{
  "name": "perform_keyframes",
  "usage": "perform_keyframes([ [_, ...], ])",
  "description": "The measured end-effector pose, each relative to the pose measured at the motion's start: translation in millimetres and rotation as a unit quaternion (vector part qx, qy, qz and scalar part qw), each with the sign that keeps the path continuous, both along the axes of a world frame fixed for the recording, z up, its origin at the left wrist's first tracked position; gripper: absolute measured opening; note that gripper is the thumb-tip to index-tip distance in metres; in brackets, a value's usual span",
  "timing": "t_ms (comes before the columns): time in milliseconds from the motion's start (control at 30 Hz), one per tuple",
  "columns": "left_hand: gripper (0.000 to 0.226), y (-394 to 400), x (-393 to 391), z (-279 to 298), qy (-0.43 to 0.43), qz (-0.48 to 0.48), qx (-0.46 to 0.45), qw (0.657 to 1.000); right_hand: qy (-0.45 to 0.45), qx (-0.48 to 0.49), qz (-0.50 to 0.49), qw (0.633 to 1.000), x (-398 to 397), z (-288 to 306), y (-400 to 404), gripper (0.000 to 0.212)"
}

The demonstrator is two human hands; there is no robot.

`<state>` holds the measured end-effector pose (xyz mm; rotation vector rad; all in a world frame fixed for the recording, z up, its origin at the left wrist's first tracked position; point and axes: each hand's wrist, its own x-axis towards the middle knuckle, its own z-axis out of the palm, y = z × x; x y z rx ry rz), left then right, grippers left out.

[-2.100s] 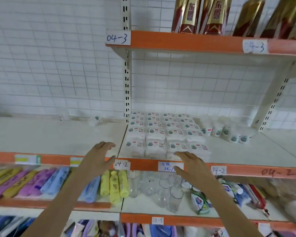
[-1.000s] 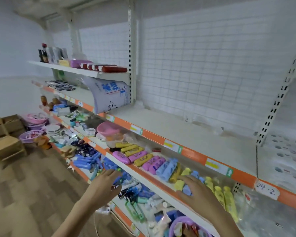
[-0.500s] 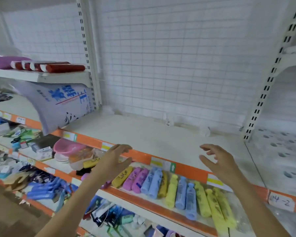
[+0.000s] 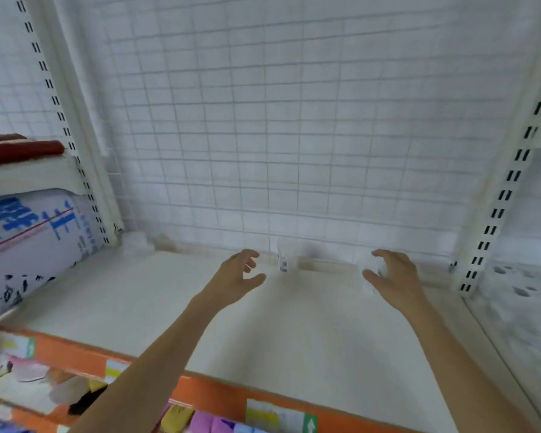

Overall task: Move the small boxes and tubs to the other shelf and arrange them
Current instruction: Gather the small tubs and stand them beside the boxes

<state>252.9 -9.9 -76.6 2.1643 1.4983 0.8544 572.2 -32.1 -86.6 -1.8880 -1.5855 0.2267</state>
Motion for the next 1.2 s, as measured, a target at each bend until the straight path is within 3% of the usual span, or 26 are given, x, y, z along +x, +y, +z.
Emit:
perform_keyframes([
  [167,0.059,51.1,25.7,-15.1,-0.049,-0.006,-0.082,0.995,-0.004,-0.069,-0.082,0.994,-5.2,-9.9,32.3,0.062],
  [333,0.072,76.8,50.5,-37.5,-0.126,-0.010,-0.135,0.983,0.051,-0.104,-0.125,0.985,-26.3,-26.4,37.9,0.060],
  [433,0.045,89.3,59.4,-51.7,-0.154,0.011,-0.114,0.981,0.025,-0.063,-0.166,0.984,-39.7,-34.0,37.4,0.057],
  [600,0.061,101.2,63.0,-54.7,-0.095,-0.008,-0.127,0.987,0.147,0.055,-0.152,0.976,-46.4,-47.5,28.7,0.057],
  [667,0.056,103.2,64.5,-53.7,-0.055,-0.012,-0.118,0.991,0.189,0.071,-0.152,0.968,-47.0,-47.9,26.6,0.058],
  [767,0.044,104.8,63.8,-57.3,-0.085,-0.005,-0.106,0.991,0.226,0.109,-0.175,0.952,-47.4,-41.7,23.0,0.053],
  [867,0.041,104.4,59.8,-61.3,-0.152,-0.008,-0.133,0.979,0.341,0.146,-0.179,0.911,-50.8,-38.0,16.3,0.040],
  [967,0.044,101.9,56.4,-60.6,-0.186,-0.019,-0.139,0.972,0.504,0.185,-0.107,0.837,-52.4,-33.8,11.9,0.041],
  [1033,0.050,100.1,55.4,-59.5,-0.196,-0.026,-0.137,0.971,0.574,0.158,-0.070,0.800,-50.7,-33.7,10.9,0.032],
  [1067,0.052,98.3,55.5,-58.4,-0.195,-0.030,-0.135,0.971,0.613,0.140,-0.047,0.776,-49.9,-35.2,11.0,0.033],
  [1167,0.045,95.1,56.5,-58.8,-0.199,-0.043,-0.130,0.970,0.719,0.081,0.022,0.690,-50.9,-36.6,13.1,0.071],
  [1200,0.041,94.0,56.1,-58.3,-0.201,-0.045,-0.129,0.970,0.732,0.065,0.034,0.677,-51.7,-35.9,12.6,0.064],
])
